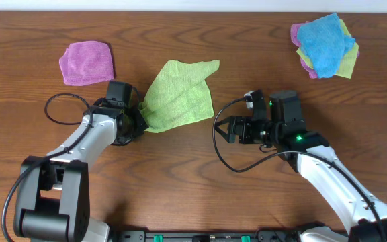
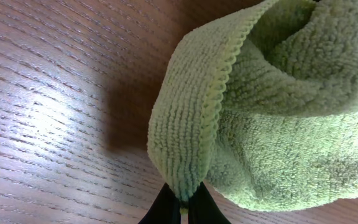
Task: Fold the cloth
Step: 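Grasp the left corner of the green cloth with the left gripper, then grasp the right corner of the green cloth with the right gripper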
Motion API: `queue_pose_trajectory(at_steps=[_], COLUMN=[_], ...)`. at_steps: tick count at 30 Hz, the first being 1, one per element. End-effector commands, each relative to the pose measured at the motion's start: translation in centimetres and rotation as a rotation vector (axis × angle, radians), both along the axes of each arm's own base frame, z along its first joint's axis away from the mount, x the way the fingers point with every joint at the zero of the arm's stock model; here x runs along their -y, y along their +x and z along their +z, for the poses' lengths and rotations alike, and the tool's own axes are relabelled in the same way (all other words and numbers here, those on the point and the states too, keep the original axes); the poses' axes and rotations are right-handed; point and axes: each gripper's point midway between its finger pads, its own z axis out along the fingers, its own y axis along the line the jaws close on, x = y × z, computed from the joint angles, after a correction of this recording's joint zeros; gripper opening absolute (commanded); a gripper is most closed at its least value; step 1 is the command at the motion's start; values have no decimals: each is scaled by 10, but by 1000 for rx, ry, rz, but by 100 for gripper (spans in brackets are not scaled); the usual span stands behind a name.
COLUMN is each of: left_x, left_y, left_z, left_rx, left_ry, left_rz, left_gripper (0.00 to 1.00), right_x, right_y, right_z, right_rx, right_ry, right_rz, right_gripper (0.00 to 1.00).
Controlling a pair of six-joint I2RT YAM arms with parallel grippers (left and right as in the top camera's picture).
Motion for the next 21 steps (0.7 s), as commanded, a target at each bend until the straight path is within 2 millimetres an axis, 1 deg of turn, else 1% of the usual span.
queue_pose_trajectory(at_steps=[1,4,6,7,8,11,13,14,18,21], left_x=[-2,-2,-2,-3,-4,-8,-12,-15,-20,-18], left_y=[5,4,-1,-5,-10,-19,-22,-21,-16,-8], left_z=[2,2,1,0,0,-1,-1,-1,-1,1], left_rx=[12,14,-5,-23,-40,-78,-87,-84,-63,-28], left_ry=[21,29,31,34,38,56,80,95,126,119], left_rz=[-3,-34,-49,-50,-50,-48,-43,-40,-35,-37], left_gripper=[6,6,8,18,21,24,27,29,48,53], right_x=[4,-1,-7,-10,-13,-17,-17,-17,-20,-20], right_y=[-4,-10,-12,-13,-13,-11,-11,-11,-12,-12], right_z=[-16,-32,-38,-39,-39,-37,-37,-37,-34,-34], right_rx=[-50,-95,-113,-116,-114,-94,-91,-92,-91,-91], right_ry=[-21,-35,-27,-19,-10,-4,-2,-2,19,19], right_rz=[-17,4,24,34,45,55,55,56,72,71], right_gripper=[91,95,95,95,96,98,98,98,98,98])
